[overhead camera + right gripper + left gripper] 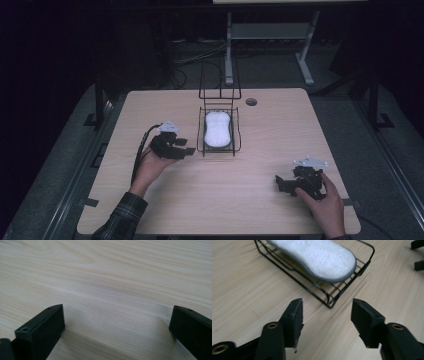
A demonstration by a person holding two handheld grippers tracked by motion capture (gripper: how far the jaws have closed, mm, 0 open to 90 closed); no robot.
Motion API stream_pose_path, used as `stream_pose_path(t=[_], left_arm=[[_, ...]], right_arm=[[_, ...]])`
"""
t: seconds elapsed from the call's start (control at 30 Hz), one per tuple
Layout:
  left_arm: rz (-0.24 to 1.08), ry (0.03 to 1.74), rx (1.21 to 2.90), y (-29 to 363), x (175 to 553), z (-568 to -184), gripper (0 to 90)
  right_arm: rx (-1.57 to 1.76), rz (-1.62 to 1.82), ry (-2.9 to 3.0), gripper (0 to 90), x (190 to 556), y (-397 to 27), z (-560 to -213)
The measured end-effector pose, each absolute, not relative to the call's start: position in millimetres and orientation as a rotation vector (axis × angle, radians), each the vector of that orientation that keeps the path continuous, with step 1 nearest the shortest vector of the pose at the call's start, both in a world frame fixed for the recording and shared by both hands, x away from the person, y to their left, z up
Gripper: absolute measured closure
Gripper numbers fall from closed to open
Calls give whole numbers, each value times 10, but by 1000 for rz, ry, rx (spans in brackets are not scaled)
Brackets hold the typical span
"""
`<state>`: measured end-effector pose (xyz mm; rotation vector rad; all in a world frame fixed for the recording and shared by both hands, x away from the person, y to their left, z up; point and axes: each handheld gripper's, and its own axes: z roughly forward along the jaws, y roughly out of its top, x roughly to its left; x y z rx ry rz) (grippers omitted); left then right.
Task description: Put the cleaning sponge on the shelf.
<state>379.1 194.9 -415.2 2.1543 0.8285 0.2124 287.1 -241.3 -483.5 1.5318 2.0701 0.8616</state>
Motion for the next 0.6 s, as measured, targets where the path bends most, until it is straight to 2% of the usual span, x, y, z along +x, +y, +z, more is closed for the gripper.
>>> stream_pose_path(t=[0.4,0.6], left_arm=[[324,815,2177,2090,3470,-4223,214],[352,810,2185,2162,3318,-4252,151]], right_arm=[[1532,862,2070,0,2871,-2412,-4835],[1531,862,2070,0,2871,-2413,-4835]])
